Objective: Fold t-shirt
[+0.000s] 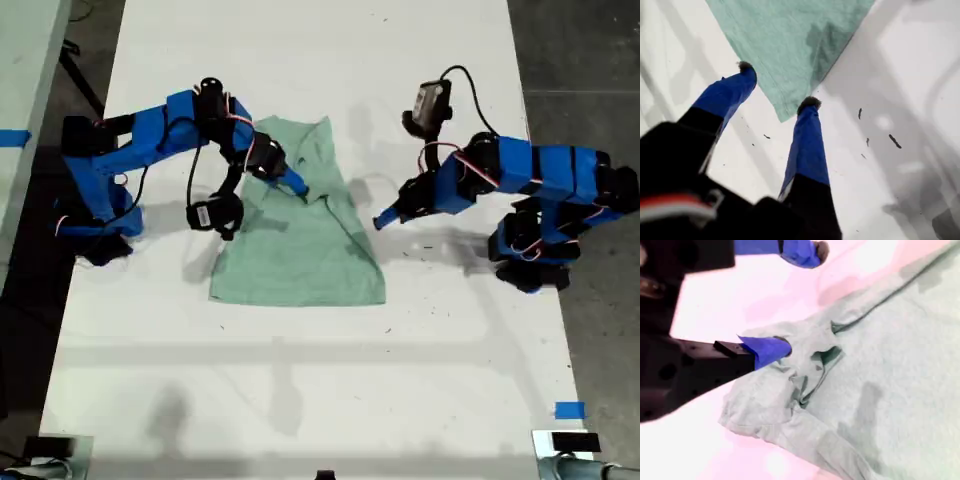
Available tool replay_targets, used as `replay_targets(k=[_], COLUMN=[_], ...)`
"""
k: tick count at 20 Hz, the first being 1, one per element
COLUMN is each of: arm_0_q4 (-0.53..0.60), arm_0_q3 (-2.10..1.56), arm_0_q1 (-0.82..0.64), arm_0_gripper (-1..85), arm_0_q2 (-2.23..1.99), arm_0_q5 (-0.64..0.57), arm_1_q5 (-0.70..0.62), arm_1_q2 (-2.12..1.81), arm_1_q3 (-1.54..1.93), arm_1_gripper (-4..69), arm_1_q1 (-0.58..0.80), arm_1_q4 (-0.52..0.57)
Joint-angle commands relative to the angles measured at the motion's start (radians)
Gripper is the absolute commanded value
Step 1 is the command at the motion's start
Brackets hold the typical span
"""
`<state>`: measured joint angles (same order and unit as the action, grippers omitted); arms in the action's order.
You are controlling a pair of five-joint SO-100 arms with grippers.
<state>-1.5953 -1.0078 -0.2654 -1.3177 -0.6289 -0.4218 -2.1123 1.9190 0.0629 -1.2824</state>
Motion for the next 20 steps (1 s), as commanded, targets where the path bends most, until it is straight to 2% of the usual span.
replay_targets(k=[1, 4, 9, 16, 20], arm_0_q4=[0.043, 0.138, 0.190, 0.201, 0.201], arm_0_q3=[-0.078, -0.305, -0.489, -0.529, -0.531], arm_0_q1=[0.063, 0.100, 0.140, 0.169, 0.161], arm_0_gripper=[29.3, 29.4, 28.9, 28.4, 28.0], arm_0_q2=[-0.106, -0.253, -0.387, -0.403, -0.403], arm_0_q5=[0.029, 0.078, 0.146, 0.173, 0.173], arm_1_q5=[-0.017, -0.026, -0.043, -0.044, -0.051], arm_1_q2=[0.057, 0.146, 0.256, 0.367, 0.413], arm_1_q3=[-0.044, -0.052, -0.029, 0.077, 0.124], arm_1_gripper=[24.6, 26.4, 26.6, 26.2, 25.5], arm_1_q1=[-0.041, -0.075, -0.107, -0.117, -0.101], arm_1_q4=[0.034, 0.054, 0.130, 0.316, 0.380])
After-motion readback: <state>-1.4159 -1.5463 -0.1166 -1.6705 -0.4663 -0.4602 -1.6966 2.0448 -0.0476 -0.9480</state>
